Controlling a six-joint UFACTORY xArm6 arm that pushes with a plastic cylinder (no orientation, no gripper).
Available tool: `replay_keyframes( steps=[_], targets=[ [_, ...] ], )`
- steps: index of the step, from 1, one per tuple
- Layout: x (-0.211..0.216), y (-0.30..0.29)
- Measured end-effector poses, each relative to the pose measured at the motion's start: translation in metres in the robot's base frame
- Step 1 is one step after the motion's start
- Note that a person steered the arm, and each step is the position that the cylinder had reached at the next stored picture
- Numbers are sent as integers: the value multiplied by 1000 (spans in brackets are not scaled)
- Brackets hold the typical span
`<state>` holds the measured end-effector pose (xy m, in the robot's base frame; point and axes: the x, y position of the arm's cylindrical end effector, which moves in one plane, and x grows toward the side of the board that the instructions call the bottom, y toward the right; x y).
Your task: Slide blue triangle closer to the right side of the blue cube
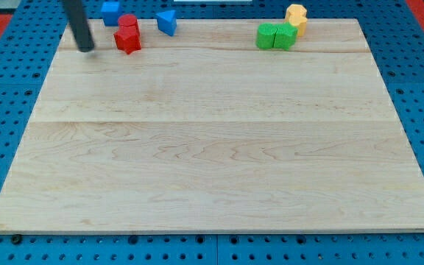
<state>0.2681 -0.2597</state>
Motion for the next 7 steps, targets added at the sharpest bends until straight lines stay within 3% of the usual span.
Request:
replay_keyframes(
  steps=[1, 2, 3, 4, 5, 7],
  targets=[
    [-2, 10],
    [43, 34],
    [77, 93],
    [77, 186],
    [52, 240],
    [-3, 237]
  ],
)
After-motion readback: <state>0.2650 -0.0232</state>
